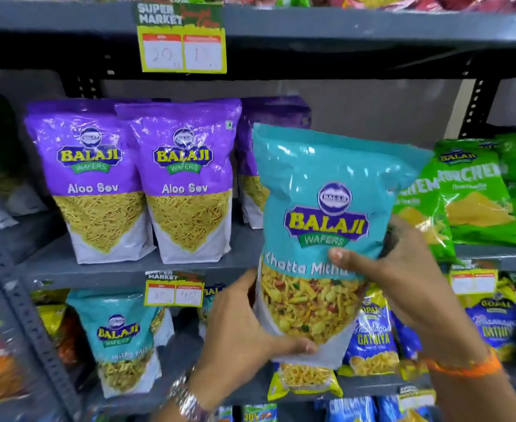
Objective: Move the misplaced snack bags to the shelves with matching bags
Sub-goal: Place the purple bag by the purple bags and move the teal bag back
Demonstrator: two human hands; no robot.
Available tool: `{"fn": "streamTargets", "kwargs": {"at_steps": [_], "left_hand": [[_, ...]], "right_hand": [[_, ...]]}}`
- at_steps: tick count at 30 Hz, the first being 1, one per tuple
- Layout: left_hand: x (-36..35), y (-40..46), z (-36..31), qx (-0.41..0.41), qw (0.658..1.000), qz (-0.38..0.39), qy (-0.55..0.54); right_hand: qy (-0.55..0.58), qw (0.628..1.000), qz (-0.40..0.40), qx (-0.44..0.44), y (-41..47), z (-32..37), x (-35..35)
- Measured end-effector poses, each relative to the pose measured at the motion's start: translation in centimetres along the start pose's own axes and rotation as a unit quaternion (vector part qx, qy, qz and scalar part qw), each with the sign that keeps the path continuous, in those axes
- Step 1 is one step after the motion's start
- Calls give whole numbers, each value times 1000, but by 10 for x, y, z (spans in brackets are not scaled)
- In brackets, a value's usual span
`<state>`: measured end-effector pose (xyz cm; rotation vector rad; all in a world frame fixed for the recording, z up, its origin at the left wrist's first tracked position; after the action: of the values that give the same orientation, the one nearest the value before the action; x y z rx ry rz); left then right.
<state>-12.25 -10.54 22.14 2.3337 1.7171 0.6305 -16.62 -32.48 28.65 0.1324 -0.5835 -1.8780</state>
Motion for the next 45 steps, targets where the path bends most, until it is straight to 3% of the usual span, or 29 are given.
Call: {"fn": "streamTargets", "kwargs": {"at_steps": [5, 9, 15, 21, 31, 45], "left_hand": [[15, -74, 86, 128, 989, 6, 78], [20, -119, 153, 206, 975, 2, 81], [29, -118, 225, 225, 969, -45, 91], [43, -61, 247, 212, 972, -73, 67], [60, 10, 275, 200, 969, -114, 89], [63, 13, 314, 200, 973, -95, 61]], "right_hand": [[26, 993, 61, -96, -65, -75, -43], [-8, 986, 79, -149, -103, -142, -88], [-45, 972, 113, -203, -96, -196, -147], [-74, 968, 156, -182, -27, -212, -178], [-62, 977, 126, -161, 28, -223, -213], [-80, 973, 121, -178, 20, -254, -228]]}}
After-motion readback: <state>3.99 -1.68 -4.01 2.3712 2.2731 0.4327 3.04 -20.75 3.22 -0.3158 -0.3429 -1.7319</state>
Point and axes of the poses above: each hand's wrist, its own y-axis towards the middle knuckle, its own x-axis out of the back of the hand, z = x × y, the point moved 1 cm from there along y, towards the middle knuckle, and after that the axes turned 13 degrees about -y, right-handed, at the moved point
